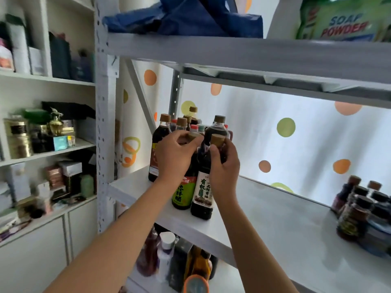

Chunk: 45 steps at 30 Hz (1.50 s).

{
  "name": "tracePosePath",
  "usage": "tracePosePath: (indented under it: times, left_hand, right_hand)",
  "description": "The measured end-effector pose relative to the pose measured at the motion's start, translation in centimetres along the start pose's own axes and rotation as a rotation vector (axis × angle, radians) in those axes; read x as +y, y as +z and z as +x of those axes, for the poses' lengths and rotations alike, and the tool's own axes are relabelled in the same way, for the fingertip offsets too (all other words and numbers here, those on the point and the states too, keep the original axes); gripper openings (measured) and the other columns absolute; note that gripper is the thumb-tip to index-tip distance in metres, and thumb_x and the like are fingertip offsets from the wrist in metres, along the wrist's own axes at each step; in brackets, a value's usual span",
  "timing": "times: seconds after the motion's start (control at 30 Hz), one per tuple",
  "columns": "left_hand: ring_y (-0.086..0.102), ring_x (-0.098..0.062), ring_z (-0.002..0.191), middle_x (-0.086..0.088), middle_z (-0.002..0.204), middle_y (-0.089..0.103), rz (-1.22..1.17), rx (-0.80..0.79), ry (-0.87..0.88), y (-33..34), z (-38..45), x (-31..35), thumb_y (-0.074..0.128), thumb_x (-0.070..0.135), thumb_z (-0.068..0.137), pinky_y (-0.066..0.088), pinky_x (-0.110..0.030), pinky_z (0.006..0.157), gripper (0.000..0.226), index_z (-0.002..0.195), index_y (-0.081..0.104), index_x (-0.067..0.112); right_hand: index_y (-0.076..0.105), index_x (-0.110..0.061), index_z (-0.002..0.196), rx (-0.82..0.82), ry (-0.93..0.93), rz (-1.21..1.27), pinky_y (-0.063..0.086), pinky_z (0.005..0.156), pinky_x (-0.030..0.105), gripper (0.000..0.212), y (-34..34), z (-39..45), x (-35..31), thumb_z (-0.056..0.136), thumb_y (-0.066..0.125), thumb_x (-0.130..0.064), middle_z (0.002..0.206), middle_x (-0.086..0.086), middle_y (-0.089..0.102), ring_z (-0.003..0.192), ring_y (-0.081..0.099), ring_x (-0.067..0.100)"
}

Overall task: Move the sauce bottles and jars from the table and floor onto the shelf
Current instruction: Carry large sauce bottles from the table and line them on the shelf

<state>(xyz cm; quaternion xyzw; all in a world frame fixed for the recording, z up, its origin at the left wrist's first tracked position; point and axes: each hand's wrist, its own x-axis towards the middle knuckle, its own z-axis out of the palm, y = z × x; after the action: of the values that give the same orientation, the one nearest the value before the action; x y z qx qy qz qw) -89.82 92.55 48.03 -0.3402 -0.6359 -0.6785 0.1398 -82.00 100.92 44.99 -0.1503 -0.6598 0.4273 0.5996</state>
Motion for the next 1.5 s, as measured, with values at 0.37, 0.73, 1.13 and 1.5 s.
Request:
tracePosePath:
  times: [0.37,0.73,1.13,1.5]
  left_hand:
    - [0.048,-0.009,0.127,0.014,0.135,0.053,0.139,-0.172,-0.021,1.4,-4.9,-7.5,0.079,0.037,0.077,0.047,-0.039,0.105,0.079,0.144,0.037,0.039]
    - [0.055,-0.004,0.102,0.012,0.115,0.058,0.155,-0.029,-0.120,1.0,-7.9,-8.2,0.083,0.043,0.070,0.043,-0.012,0.081,0.069,0.129,0.051,0.028]
    - [0.048,-0.006,0.093,0.009,0.104,0.053,0.246,0.109,-0.099,-3.6,-5.5,-10.0,0.084,0.022,0.069,0.038,-0.023,0.079,0.060,0.121,0.057,0.015]
    - [0.050,-0.004,0.097,0.009,0.109,0.056,0.260,-0.012,-0.067,-4.0,-2.3,-12.9,0.083,0.024,0.072,0.034,-0.008,0.076,0.059,0.125,0.056,0.020]
  right_hand:
    - [0.026,-0.040,0.153,-0.240,0.024,-0.121,0.045,0.109,0.036,0.062,-3.2,-3.0,2.7,0.100,0.055,-0.026,0.145,-0.010,0.050,0.133,0.047,0.006]
    - [0.048,-0.026,0.137,-0.341,0.238,-0.381,0.046,0.063,0.003,0.069,-5.4,-5.6,4.7,0.079,0.083,-0.018,0.122,-0.017,0.061,0.104,0.058,0.000]
    - [0.045,-0.019,0.120,-0.396,0.269,-0.573,0.051,0.067,0.026,0.051,-0.8,-3.1,5.2,0.082,0.078,-0.013,0.118,0.004,0.069,0.106,0.067,0.024]
    - [0.047,-0.017,0.126,-0.384,0.231,-0.819,0.055,0.079,0.041,0.042,0.9,-3.4,5.7,0.093,0.065,-0.032,0.115,0.009,0.069,0.104,0.064,0.034]
